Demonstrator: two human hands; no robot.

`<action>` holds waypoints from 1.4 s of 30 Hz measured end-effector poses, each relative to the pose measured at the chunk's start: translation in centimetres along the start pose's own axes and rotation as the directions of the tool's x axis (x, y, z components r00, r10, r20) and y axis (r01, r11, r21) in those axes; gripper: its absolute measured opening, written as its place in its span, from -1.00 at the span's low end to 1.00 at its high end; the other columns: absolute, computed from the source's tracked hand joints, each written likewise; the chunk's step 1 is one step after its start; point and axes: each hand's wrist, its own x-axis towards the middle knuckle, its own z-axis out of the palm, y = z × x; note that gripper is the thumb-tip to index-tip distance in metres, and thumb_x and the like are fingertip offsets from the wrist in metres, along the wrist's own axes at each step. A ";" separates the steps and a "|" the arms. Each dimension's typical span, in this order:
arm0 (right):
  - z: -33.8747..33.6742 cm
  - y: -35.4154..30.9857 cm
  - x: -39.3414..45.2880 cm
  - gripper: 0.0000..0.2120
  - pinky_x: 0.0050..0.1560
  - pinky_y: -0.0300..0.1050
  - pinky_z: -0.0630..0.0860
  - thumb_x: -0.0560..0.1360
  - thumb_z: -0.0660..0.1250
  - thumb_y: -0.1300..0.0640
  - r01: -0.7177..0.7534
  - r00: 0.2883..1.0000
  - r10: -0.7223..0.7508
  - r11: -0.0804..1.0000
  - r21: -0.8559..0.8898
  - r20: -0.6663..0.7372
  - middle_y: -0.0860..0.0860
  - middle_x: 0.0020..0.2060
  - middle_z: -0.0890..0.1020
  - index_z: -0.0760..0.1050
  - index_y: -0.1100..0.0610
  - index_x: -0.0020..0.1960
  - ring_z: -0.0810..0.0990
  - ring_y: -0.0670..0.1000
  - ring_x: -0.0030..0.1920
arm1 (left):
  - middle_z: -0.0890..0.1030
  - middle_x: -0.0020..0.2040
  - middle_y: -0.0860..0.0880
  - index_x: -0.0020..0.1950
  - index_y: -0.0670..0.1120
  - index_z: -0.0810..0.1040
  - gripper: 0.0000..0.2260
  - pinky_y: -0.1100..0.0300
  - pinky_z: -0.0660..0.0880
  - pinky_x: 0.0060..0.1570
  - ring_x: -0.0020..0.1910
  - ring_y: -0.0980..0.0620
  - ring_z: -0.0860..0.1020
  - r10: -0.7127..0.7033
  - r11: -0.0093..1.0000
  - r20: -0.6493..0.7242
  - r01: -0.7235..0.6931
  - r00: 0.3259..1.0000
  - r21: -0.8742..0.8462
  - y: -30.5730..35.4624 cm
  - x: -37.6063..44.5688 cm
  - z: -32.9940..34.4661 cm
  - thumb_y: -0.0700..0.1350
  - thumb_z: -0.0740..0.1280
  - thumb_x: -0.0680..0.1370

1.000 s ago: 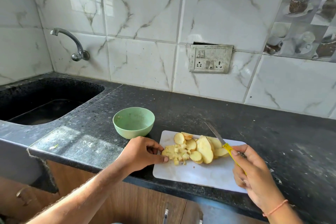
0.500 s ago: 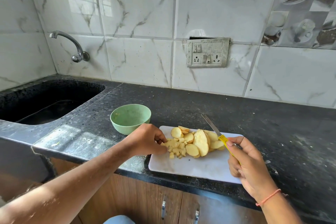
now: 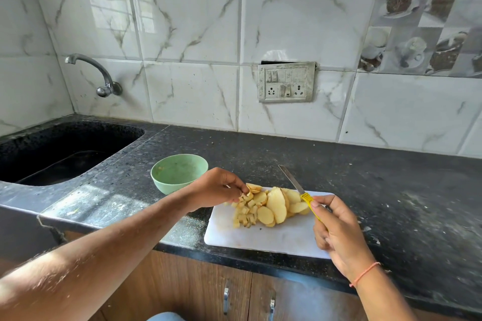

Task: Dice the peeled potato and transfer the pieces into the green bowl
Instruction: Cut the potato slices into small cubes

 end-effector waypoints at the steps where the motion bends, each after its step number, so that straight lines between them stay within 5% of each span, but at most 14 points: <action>1: 0.0 0.0 0.0 -0.92 -0.41 -0.22 -0.01 0.65 0.31 0.21 -0.002 1.000 0.002 1.000 0.003 -0.003 0.02 -0.53 0.16 0.47 0.24 0.08 0.04 -0.04 -0.52 | 0.78 -0.13 0.01 0.00 0.07 0.79 -0.78 0.14 0.67 0.06 -0.04 0.01 0.75 0.011 1.000 0.012 -0.011 1.000 -0.024 0.1 0.1 -0.1 -0.24 0.43 0.57; 5: 0.1 0.1 0.2 -0.91 -0.41 -0.26 0.01 0.65 0.31 0.21 -0.012 1.000 0.012 1.000 0.005 -0.010 0.01 -0.52 0.15 0.46 0.24 0.08 0.04 -0.05 -0.53 | 0.79 -0.02 -0.01 0.11 -0.01 0.78 -0.75 0.09 0.66 0.19 0.06 0.04 0.74 0.052 0.997 0.057 -0.049 0.997 -0.054 0.7 0.5 -0.3 -0.32 0.44 0.59; 11: 0.2 -0.1 0.0 -0.93 -0.43 -0.28 0.03 0.65 0.33 0.20 -0.014 1.000 0.014 1.000 0.003 -0.012 0.02 -0.52 0.17 0.49 0.21 0.07 0.04 -0.05 -0.53 | 0.79 -0.01 -0.01 0.16 -0.09 0.74 -0.70 0.26 0.64 -0.04 0.00 0.05 0.76 0.088 0.977 0.025 -0.081 0.996 -0.198 1.3 1.1 -0.7 -0.31 0.61 0.46; 14: 0.2 -0.2 0.0 -0.93 -0.43 -0.27 0.01 0.65 0.32 0.20 -0.019 1.000 0.019 1.000 0.001 -0.016 0.03 -0.51 0.17 0.48 0.21 0.08 0.04 -0.04 -0.52 | 0.78 0.04 0.03 0.24 -0.07 0.70 -0.67 0.31 0.59 -0.14 0.02 0.12 0.74 0.071 0.983 0.150 -0.044 0.986 -0.179 1.2 1.3 -1.0 -0.27 0.59 0.50; 17: 0.2 -0.2 0.0 -0.92 -0.43 -0.27 0.02 0.65 0.32 0.20 -0.022 1.000 0.022 1.000 -0.001 -0.019 0.03 -0.52 0.17 0.48 0.21 0.08 0.03 -0.04 -0.51 | 0.78 0.03 0.07 0.24 -0.03 0.71 -0.73 0.25 0.62 -0.11 0.02 0.18 0.73 0.064 0.995 0.157 -0.052 0.986 -0.080 0.8 1.9 -1.2 -0.25 0.52 0.57; 20: 0.2 -0.2 0.1 -0.92 -0.44 -0.27 0.02 0.65 0.33 0.19 -0.028 0.999 0.028 1.000 0.002 -0.022 0.04 -0.51 0.17 0.48 0.21 0.08 0.04 -0.03 -0.52 | 0.75 0.06 0.15 0.28 0.04 0.71 -0.68 0.20 0.62 0.13 0.03 0.20 0.71 0.141 0.976 0.050 -0.148 0.989 0.162 0.5 2.7 -1.8 -0.18 0.56 0.54; 22: 0.2 -0.1 0.1 -0.92 -0.44 -0.26 0.02 0.65 0.33 0.19 -0.027 0.999 0.027 1.000 0.000 -0.021 0.04 -0.51 0.17 0.48 0.21 0.08 0.03 -0.03 -0.51 | 0.63 0.28 0.17 0.47 0.13 0.56 -0.50 0.23 0.51 0.19 0.22 0.16 0.63 0.176 0.878 0.121 -0.211 0.977 0.429 0.7 3.0 -2.0 -0.10 0.55 0.55; 25: 0.2 -0.1 0.1 -0.91 -0.44 -0.27 0.02 0.65 0.33 0.19 -0.027 0.999 0.027 1.000 -0.002 -0.021 0.04 -0.51 0.18 0.48 0.22 0.09 0.03 -0.03 -0.51 | 0.42 0.58 0.09 0.66 0.09 0.32 -0.33 0.17 0.34 0.42 0.52 0.04 0.41 0.138 0.763 0.248 -0.263 0.959 0.591 0.8 3.5 -1.6 -0.10 0.49 0.59; 36: 0.1 0.0 0.3 -0.89 -0.43 -0.26 0.02 0.65 0.34 0.18 -0.027 0.999 0.027 1.000 -0.001 -0.027 0.04 -0.52 0.17 0.48 0.23 0.09 0.03 -0.04 -0.51 | 0.64 0.14 0.28 0.39 0.25 0.56 -0.57 0.15 0.55 0.05 0.13 0.21 0.57 0.255 0.673 0.242 -0.351 0.936 0.651 -0.3 3.9 -1.5 -0.07 0.47 0.56; 42: 0.2 0.1 0.4 -0.90 -0.42 -0.26 0.01 0.65 0.34 0.19 -0.025 0.999 0.025 1.000 0.004 -0.030 0.03 -0.52 0.17 0.48 0.23 0.08 0.03 -0.05 -0.52 | 0.61 0.30 0.21 0.38 0.24 0.53 -0.64 0.09 0.56 0.18 0.24 0.13 0.58 0.200 0.749 0.191 -0.275 0.961 0.602 -1.1 3.8 -1.3 0.01 0.40 0.59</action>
